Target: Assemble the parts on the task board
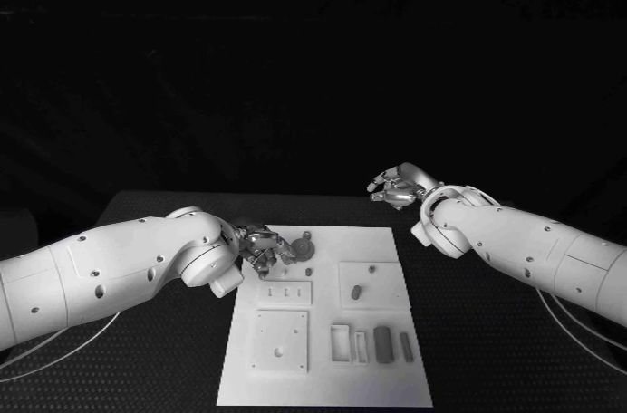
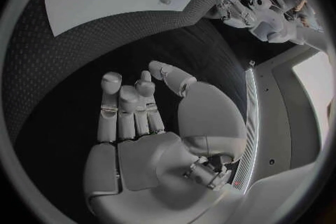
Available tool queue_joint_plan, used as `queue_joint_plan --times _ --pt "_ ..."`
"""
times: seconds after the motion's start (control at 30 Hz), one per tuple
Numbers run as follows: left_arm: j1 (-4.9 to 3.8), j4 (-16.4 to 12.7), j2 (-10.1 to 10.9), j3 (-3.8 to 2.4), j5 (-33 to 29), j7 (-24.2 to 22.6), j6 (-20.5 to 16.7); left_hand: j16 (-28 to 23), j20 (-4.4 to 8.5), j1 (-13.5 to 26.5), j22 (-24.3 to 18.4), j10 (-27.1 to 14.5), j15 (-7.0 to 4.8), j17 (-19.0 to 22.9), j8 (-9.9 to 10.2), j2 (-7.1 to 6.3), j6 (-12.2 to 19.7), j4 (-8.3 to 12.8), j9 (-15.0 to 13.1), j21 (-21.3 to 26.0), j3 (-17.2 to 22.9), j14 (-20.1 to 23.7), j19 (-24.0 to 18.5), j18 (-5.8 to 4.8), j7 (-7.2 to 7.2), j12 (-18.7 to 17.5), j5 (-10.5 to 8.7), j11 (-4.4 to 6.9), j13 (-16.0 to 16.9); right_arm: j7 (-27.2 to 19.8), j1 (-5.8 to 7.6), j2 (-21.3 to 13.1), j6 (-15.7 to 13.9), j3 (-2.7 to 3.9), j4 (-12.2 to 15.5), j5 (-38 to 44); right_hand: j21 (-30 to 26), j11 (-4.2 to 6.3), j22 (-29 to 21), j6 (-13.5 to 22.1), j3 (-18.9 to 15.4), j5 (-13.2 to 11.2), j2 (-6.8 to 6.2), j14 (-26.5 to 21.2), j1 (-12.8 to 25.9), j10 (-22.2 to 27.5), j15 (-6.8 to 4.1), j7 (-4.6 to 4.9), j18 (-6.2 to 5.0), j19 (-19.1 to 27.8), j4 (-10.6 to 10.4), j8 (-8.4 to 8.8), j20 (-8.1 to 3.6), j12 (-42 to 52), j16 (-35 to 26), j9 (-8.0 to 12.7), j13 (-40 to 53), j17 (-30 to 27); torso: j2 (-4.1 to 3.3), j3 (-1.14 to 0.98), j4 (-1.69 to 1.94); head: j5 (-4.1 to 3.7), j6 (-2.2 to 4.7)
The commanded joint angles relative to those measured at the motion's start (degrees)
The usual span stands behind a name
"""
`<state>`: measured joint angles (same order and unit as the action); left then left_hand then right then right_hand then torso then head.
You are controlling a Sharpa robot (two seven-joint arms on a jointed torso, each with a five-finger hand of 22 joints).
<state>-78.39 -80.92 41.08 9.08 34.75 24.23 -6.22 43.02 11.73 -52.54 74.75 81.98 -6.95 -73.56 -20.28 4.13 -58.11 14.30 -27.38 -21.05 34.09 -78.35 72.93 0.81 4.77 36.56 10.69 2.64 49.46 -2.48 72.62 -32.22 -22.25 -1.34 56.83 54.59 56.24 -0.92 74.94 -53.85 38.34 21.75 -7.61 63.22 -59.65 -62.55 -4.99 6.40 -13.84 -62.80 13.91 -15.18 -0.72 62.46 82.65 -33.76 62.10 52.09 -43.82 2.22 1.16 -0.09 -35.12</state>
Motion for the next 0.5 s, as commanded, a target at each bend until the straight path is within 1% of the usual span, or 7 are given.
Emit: queue_joint_plan --times 0.03,0.13,0.27,0.37,0.4,0.47,0.5 --pt "-0.35 0.3 -0.8 0.06 4.7 3.8 3.7 6.4 1.89 -0.7 1.8 0.9 -2.02 -0.6 0.2 0.55 -0.4 0.5 -1.9 -3.8 0.5 -2.0 3.7 1.40 -1.22 6.3 0.57 0.40 4.3 -4.8 0.19 0.1 2.6 0.05 -1.4 -4.1 -0.3 0.05 0.6 -0.5 -0.4 -0.3 0.21 -0.5 0.5 0.4 -0.07 0.87 -1.16 0.5 -0.1 0.42 0.01 -0.1 -0.4 -0.1 0.1 -0.1 -0.03 0.00 -0.03 0.06 -0.37" --pt "-0.50 0.1 -1.2 0.21 6.8 5.5 2.5 10.0 2.69 -0.8 1.6 1.0 -2.55 0.2 0.5 0.68 -0.1 0.1 -2.2 -6.3 1.1 -4.2 6.6 1.66 -1.49 8.8 -0.02 0.71 5.7 -6.9 0.35 0.3 2.7 0.05 -2.5 -6.5 -1.2 -0.24 0.4 0.2 -0.5 -0.2 0.37 -1.7 0.9 1.7 0.24 1.15 -1.16 1.8 -0.1 0.70 0.50 -1.1 -1.5 -0.2 -0.4 -0.6 -0.03 0.03 -0.05 0.19 -0.59" --pt "-0.62 -0.1 -1.7 0.77 9.3 7.0 1.8 11.1 2.66 -0.9 1.5 0.6 -2.65 1.6 0.5 0.44 -0.2 0.0 -2.6 -6.9 2.1 -4.2 6.9 1.44 -1.54 9.7 -0.07 0.77 5.9 -9.1 0.46 0.5 3.8 0.05 -3.7 -11.8 -9.1 -1.94 -2.4 2.3 1.0 -0.3 0.46 -9.2 2.2 7.2 2.47 2.38 0.49 11.1 -0.5 1.45 3.84 -10.2 -11.5 -0.4 -7.4 -5.8 -0.04 0.07 -0.05 0.08 -0.80" --pt "-1.02 -0.3 -1.9 1.94 10.4 7.3 1.7 11.6 2.71 -0.7 1.5 0.4 -2.68 2.3 0.5 0.23 -0.3 -0.2 -2.7 -7.1 2.4 -4.1 6.9 1.40 -1.58 9.9 0.07 0.80 5.9 -10.8 0.51 0.8 5.0 0.05 -4.8 -15.7 -18.6 -4.36 -7.0 6.1 3.2 -0.3 0.82 -16.4 3.1 12.0 7.24 4.63 2.77 20.8 -1.0 3.12 6.84 -23.1 -26.1 0.2 -18.0 -13.8 0.00 0.05 -0.01 0.07 -0.90" --pt "-1.04 -0.4 -2.0 2.10 10.4 7.5 1.7 11.8 2.70 -0.6 1.5 0.4 -2.73 2.7 0.3 0.04 -0.6 -0.2 -2.8 -7.1 2.4 -4.0 6.8 1.35 -1.64 10.0 0.39 0.86 5.8 -11.2 0.55 0.9 5.7 0.05 -5.1 -17.2 -23.2 -5.66 -9.1 7.0 3.6 -0.6 0.93 -17.5 3.1 12.1 10.03 5.03 4.22 26.1 -0.6 3.31 8.27 -28.5 -32.5 0.3 -23.2 -17.4 0.01 0.03 -0.03 0.10 -0.98" --pt "-1.06 -0.6 -2.1 2.40 11.0 7.7 1.9 12.1 2.74 -0.4 1.4 0.3 -2.78 3.2 0.3 -0.03 -0.7 -0.3 -3.0 -7.2 2.5 -3.9 6.8 1.32 -1.69 10.2 0.59 0.91 5.7 -11.8 0.60 1.1 6.9 0.05 -5.7 -19.8 -27.5 -6.90 -11.0 8.1 3.0 -0.5 1.31 -20.3 2.8 12.0 13.34 4.99 5.86 31.5 -0.2 3.47 9.81 -34.5 -40.4 0.6 -29.4 -21.5 0.00 0.04 0.01 0.13 -1.05" --pt "-1.07 -0.6 -2.2 2.66 11.0 8.0 1.5 12.3 2.76 -0.3 1.4 0.3 -2.80 3.5 0.4 -0.01 -0.7 -0.4 -3.0 -7.3 2.6 -3.9 6.9 1.31 -1.70 10.3 0.61 0.93 5.7 -12.0 0.60 1.1 7.7 0.05 -6.0 -21.3 -29.8 -7.69 -11.9 8.8 2.6 -0.4 1.70 -21.3 2.3 11.9 14.27 4.95 6.65 34.4 -0.2 3.54 10.49 -37.7 -44.3 0.9 -32.8 -23.3 0.00 0.03 0.01 0.15 -1.07"
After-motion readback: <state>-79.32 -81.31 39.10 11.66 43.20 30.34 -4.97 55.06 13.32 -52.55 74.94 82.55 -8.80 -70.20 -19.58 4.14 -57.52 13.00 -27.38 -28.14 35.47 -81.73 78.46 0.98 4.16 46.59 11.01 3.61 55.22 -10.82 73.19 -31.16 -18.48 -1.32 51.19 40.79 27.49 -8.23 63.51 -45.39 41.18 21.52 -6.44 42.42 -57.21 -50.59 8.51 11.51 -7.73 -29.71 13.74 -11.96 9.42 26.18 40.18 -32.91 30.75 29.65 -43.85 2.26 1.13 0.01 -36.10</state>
